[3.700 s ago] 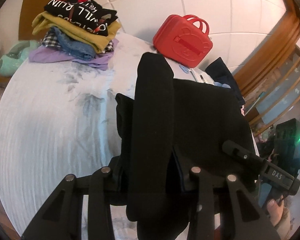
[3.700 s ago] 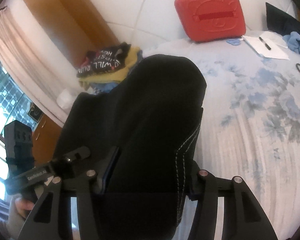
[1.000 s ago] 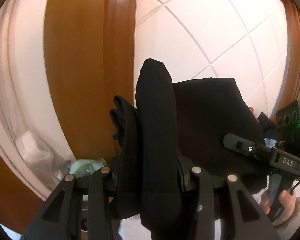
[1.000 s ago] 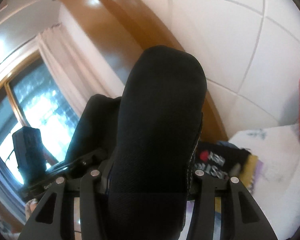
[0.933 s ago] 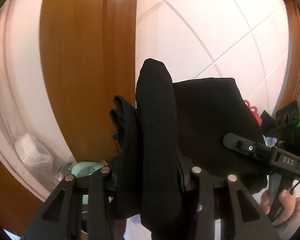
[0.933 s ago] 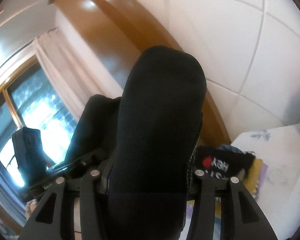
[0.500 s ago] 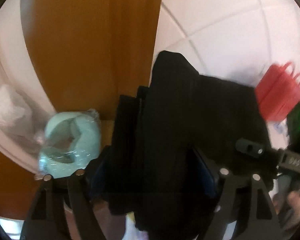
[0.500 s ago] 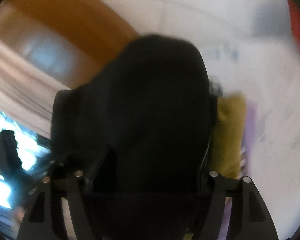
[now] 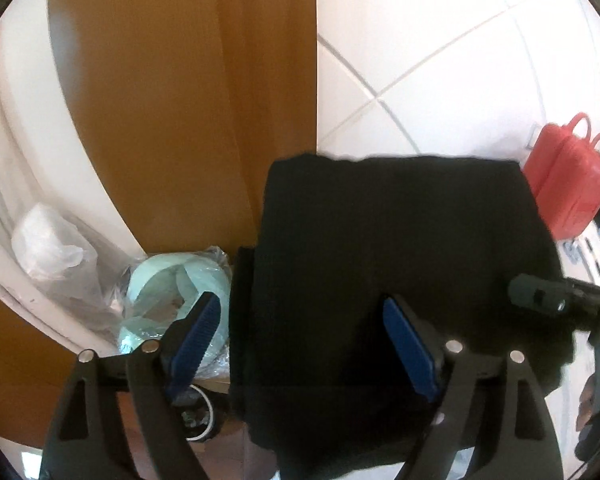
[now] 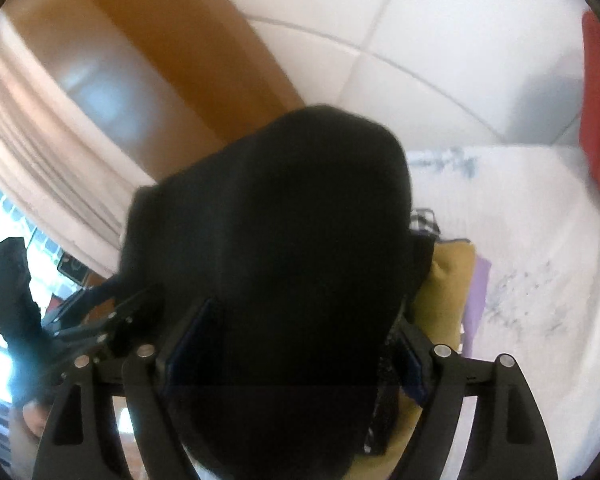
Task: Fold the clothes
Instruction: 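Lower the jeans onto the clothes stack and open both grippers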
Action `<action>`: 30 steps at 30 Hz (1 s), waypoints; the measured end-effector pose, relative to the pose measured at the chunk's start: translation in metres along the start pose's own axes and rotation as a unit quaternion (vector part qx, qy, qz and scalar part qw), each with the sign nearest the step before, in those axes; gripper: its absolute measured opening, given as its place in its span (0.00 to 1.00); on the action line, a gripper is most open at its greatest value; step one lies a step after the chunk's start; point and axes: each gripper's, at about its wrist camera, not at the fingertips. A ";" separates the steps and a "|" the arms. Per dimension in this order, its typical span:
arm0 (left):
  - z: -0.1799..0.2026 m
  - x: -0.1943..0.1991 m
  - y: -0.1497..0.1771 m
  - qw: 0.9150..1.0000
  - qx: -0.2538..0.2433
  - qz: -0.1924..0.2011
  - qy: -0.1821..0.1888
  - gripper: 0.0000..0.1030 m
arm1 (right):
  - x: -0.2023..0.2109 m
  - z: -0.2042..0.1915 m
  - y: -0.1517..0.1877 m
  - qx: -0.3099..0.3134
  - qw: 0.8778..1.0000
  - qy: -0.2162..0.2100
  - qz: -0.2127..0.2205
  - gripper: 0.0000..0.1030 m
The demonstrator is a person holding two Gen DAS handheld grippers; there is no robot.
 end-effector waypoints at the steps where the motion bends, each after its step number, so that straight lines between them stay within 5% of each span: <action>1: 0.000 0.004 0.000 1.000 0.003 0.003 0.004 0.82 | 0.005 -0.004 0.001 0.009 1.000 0.005 0.003 0.80; 8: 0.009 0.007 0.000 1.000 0.010 0.002 0.007 0.86 | 0.057 -0.025 0.004 0.061 0.990 0.101 0.082 0.89; 17: 0.008 0.006 0.004 1.000 0.006 -0.003 -0.020 0.86 | 0.027 -0.023 0.022 0.069 0.993 0.095 0.028 0.89; 23: 0.010 0.012 0.007 1.000 0.000 0.000 -0.006 0.86 | -0.008 -0.009 0.027 0.076 0.989 0.127 -0.012 0.90; 30: 0.030 0.058 0.018 0.998 -0.020 0.032 -0.043 0.86 | 0.069 -0.007 0.035 0.063 0.993 0.089 0.049 0.91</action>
Point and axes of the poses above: each gripper's, at about its wrist camera, not at the fingertips, and x roughly against the way its jaws point, z to its right, y to its underside, and after that the axes turned 5 degrees about z, right-handed
